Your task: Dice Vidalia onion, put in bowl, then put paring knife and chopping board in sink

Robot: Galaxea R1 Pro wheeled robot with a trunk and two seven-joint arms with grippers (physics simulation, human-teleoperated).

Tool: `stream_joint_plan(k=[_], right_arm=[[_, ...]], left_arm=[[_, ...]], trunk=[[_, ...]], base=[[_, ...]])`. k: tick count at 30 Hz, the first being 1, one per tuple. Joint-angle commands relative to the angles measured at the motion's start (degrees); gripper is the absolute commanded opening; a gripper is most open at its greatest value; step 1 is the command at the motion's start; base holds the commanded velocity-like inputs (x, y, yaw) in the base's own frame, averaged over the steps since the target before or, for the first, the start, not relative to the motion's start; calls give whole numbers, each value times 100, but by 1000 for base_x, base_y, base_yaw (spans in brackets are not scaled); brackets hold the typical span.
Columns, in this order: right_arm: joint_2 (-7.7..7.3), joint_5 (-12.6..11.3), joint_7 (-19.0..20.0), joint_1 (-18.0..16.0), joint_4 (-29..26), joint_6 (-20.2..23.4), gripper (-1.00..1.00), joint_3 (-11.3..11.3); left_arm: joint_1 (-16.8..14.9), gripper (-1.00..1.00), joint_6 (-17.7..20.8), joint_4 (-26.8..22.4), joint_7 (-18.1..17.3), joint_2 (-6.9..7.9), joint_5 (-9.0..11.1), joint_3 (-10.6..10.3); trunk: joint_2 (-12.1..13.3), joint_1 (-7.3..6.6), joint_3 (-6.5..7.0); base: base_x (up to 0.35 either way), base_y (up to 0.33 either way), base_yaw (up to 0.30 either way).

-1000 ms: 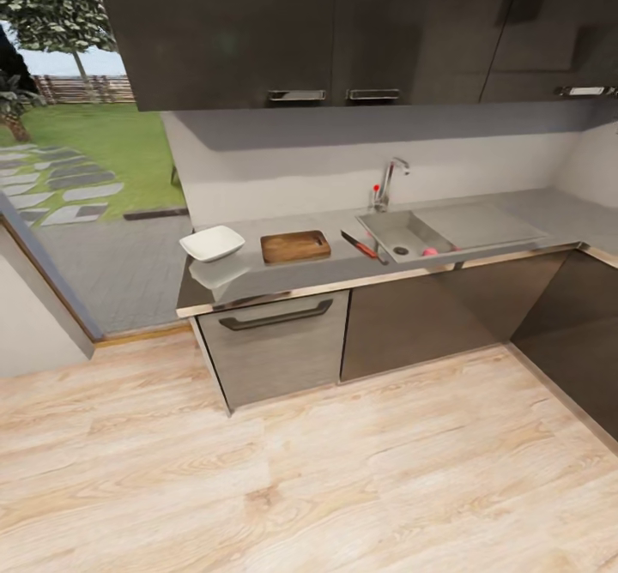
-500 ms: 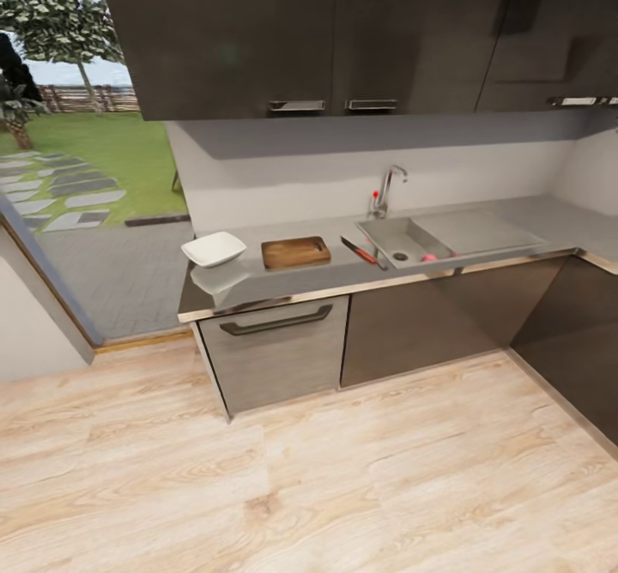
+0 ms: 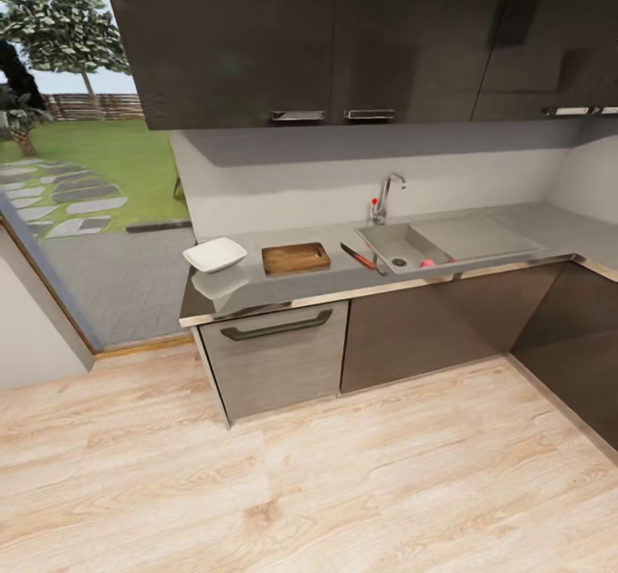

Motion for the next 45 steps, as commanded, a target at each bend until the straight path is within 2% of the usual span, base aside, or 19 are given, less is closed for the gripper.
stream_joint_plan(k=[1,27,45], right_arm=[[-9,-56,-19,0,-3,-14,100,33],[-9,-56,-19,0,4,-14,100,33],[-9,-56,-19,0,29,-14,100,33]], left_arm=[[2,100,-11,6,6,-5,-50,14],[1,100,-20,33,5,-4,-40,14],[0,100,-20,26,20,-6,-40,14]], trunk=[[-10,4,1],[-10,4,236],[-10,4,400]], base=[[0,0,0],[0,-6,0],[0,-275,0]])
